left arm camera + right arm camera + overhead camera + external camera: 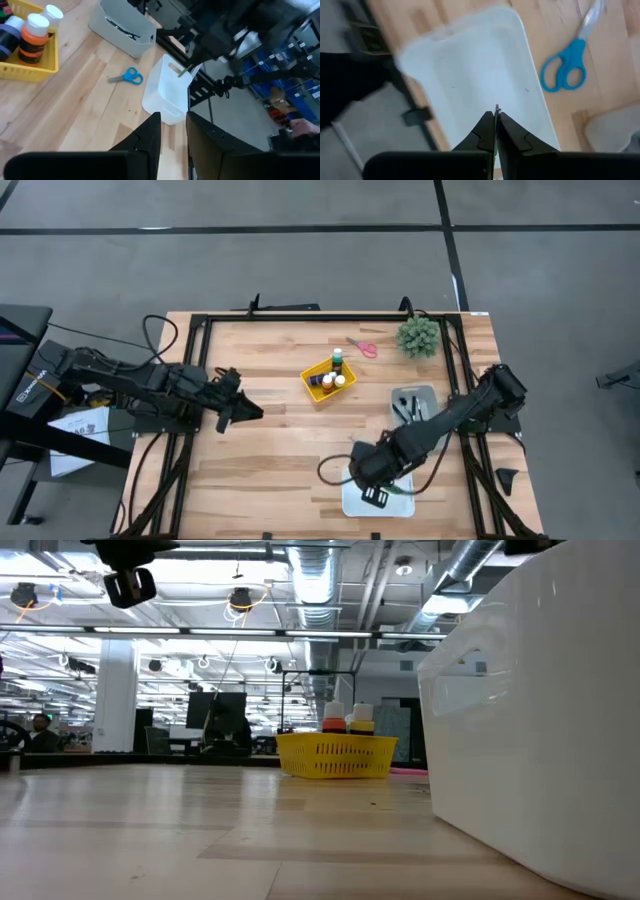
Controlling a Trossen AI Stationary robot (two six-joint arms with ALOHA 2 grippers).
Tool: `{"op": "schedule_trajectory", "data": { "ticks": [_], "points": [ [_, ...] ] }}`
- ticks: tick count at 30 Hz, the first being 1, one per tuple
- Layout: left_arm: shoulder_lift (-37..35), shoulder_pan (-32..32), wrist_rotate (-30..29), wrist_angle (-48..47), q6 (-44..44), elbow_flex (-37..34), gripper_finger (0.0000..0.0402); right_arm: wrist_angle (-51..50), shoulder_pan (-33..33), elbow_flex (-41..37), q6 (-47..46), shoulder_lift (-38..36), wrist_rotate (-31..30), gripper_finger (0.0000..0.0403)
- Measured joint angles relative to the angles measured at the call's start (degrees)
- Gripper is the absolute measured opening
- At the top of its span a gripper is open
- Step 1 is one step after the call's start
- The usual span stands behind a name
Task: Pick & Place Paint Supplies
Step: Put the green scissors into the white bin
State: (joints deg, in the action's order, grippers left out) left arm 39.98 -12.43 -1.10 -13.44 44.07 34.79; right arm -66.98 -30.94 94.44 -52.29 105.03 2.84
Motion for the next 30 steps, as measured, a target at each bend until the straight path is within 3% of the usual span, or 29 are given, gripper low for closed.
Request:
{"op": "schedule_trajectory", "data": {
  "ticks": [16, 30],
  "points": [
    [2.1, -0.5, 0.0, 1.0, 1.1, 0.0, 0.0085, 1.2, -3.3, -0.2, -4.8, 8.7, -3.5, 0.0],
    [2.3, -0.5, 0.0, 1.0, 0.9, 0.0, 0.0085, 0.4, -4.0, -0.2, -4.7, 9.6, -5.8, 0.0004]
  ]
}}
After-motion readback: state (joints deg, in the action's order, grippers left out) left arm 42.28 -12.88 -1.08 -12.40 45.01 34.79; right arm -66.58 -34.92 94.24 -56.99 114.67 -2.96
